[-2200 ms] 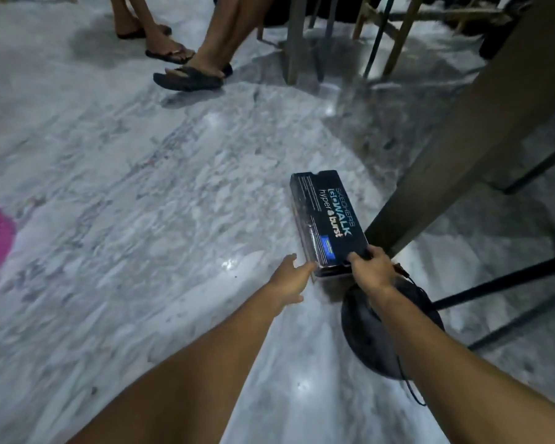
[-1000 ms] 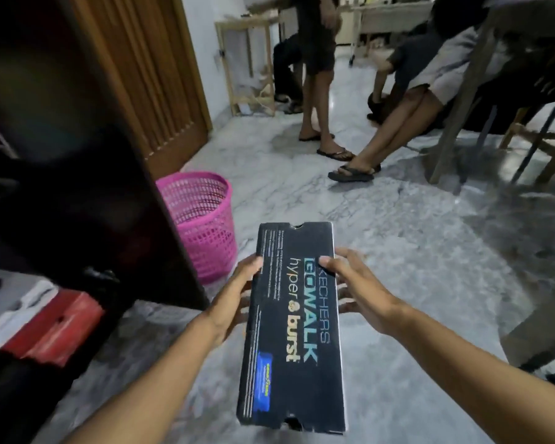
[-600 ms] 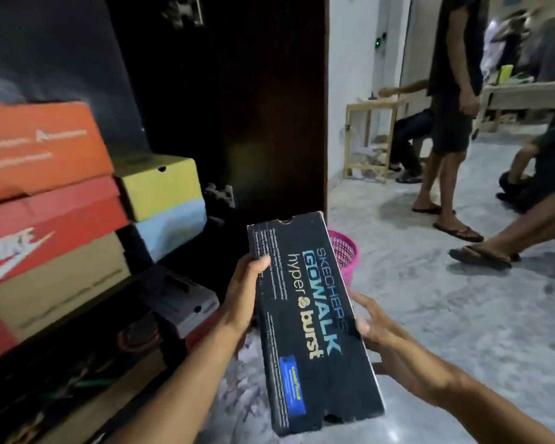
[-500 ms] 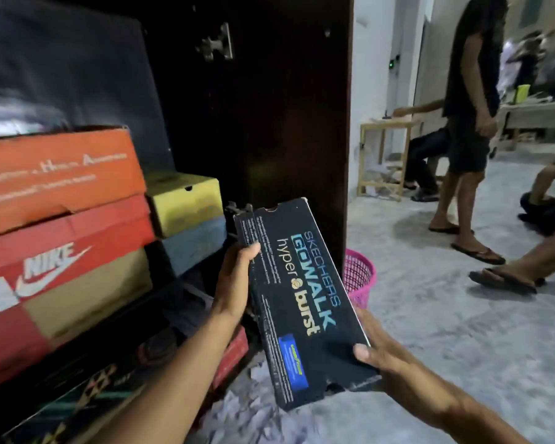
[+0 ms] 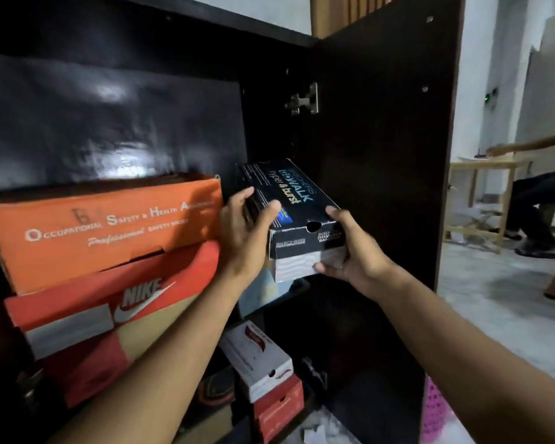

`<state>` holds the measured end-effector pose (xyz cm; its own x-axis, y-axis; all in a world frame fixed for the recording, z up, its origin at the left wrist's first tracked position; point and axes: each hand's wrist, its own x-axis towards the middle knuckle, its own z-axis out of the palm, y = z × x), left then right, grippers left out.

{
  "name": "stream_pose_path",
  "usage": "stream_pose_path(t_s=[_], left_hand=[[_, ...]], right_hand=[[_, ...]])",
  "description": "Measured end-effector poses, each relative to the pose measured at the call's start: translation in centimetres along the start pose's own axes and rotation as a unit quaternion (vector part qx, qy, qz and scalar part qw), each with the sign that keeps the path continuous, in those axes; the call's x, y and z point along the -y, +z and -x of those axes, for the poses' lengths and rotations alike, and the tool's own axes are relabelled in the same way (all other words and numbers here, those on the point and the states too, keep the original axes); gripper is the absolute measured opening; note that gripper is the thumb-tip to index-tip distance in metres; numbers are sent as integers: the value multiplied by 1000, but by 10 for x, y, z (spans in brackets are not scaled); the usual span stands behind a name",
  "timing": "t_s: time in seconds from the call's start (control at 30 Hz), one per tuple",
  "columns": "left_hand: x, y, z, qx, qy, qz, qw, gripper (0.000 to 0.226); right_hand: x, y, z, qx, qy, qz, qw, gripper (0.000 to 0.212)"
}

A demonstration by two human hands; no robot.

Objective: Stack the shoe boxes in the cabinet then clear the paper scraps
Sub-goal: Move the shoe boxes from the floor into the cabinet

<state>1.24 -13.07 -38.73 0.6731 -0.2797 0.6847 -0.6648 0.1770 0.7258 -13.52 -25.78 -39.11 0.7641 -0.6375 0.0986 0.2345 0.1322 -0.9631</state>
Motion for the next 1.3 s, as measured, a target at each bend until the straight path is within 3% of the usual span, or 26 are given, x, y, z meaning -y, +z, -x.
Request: stream_pose_path(t_s=[0.07, 0.13, 0.23, 0.33, 0.47, 0.57, 0.63, 0.73, 0.8, 0.87, 0.93, 1.0, 1.07, 1.17, 1.2, 1.3], left_hand=[[-5, -2, -5, 31, 101, -95, 990, 61], [-1, -1, -15, 54, 143, -206, 967, 59], [8, 5, -30, 85, 158, -364, 914, 59], [15, 11, -49, 109, 143, -436, 882, 59], [19, 20, -73, 92, 129, -579, 800, 58], [25, 25, -88, 94, 95, -630, 765, 59], [27, 26, -96, 90, 70, -647, 754, 60], [29, 31, -102, 89, 48, -668, 737, 61], [30, 34, -104, 89, 41, -683, 724, 59], [28, 36, -108, 92, 33, -692, 715, 58], [26, 38, -110, 94, 25, -704, 704, 59], [24, 40, -109, 91, 19, -716, 692, 62], [20, 43, -108, 98, 3, -715, 693, 69], [14, 43, -109, 134, -36, -697, 704, 86], [11, 42, -109, 147, -49, -687, 710, 91], [4, 34, -101, 160, -56, -650, 741, 94]], right_hand=[[12, 12, -31, -9, 21, 30, 999, 52], [16, 21, -58, -15, 40, 45, 998, 68], [16, 29, -93, 2, 68, 50, 996, 82], [10, 30, -124, 42, 78, 28, 996, 88], [-3, 29, -148, 40, 66, 69, 995, 72], [-11, 23, -146, -8, -28, 181, 983, 46], [-6, 14, -126, -23, -126, 241, 962, 37], [15, -7, -77, -14, -315, 219, 924, 19], [39, -26, -48, -57, -450, 215, 865, 12], [69, -49, -28, -138, -565, 225, 782, 15], [99, -71, -25, -231, -616, 213, 722, 26], [129, -90, -32, -304, -618, 190, 700, 40], [158, -104, -45, -310, -564, 193, 741, 57], [192, -112, -68, -167, -412, 189, 875, 62], [199, -114, -74, -132, -386, 185, 894, 55], [209, -118, -80, -102, -372, 184, 904, 39]])
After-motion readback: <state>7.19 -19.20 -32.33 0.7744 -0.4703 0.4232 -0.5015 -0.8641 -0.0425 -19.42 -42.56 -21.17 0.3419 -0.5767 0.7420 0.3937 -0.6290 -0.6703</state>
